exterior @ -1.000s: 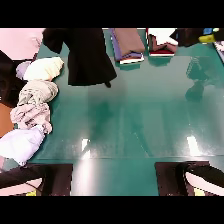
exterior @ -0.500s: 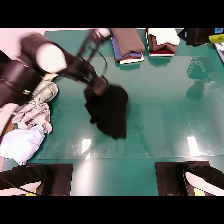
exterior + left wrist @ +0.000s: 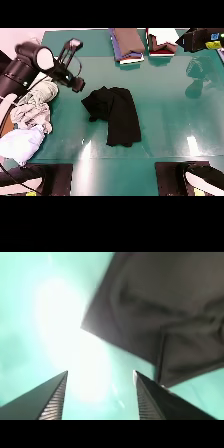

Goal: Fold the shirts.

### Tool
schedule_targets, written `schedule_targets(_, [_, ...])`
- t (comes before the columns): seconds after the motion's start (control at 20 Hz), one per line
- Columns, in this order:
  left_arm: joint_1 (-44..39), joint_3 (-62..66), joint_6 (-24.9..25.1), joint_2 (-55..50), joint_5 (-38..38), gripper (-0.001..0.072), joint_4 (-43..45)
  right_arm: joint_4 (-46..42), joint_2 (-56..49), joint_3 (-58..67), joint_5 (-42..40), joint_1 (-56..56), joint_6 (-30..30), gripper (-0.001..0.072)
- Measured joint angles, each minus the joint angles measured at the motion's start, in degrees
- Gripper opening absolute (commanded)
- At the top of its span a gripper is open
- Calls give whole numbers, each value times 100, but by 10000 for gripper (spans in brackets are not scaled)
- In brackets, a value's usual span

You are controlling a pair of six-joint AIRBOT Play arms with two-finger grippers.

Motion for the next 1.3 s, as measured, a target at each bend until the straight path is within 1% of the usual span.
schedule_targets(0.2, [219,-986,-208,-249,542,498,-304,0,2,-9,11,7,0,22])
schedule_targets(0.4, [273,-1340,-306,-671,866,498,-1001,-4,-7,-9,26,50,2,22])
schedule_targets(0.55, [286,-1423,-199,-813,925,498,-1462,-7,-7,-9,37,74,2,22])
schedule_targets(0.75, [291,-1456,13,-815,741,498,-1779,-11,-11,-9,76,83,2,22])
schedule_targets(0.9, [225,-1471,107,-809,710,498,-1880,-13,-11,-9,90,83,2,22])
schedule_targets(1.15, [-256,-1537,315,-881,802,490,-1895,-13,-11,-9,125,83,2,22])
schedule_targets(1.2, [-328,-1541,334,-914,833,251,-1869,-11,-11,-11,157,83,2,22])
schedule_targets(1.25, [-372,-1547,345,-938,846,35,-1834,-11,-13,-31,208,83,2,22])
schedule_targets(1.3, [-407,-1545,361,-955,868,25,-1784,-11,-13,-90,262,83,2,22])
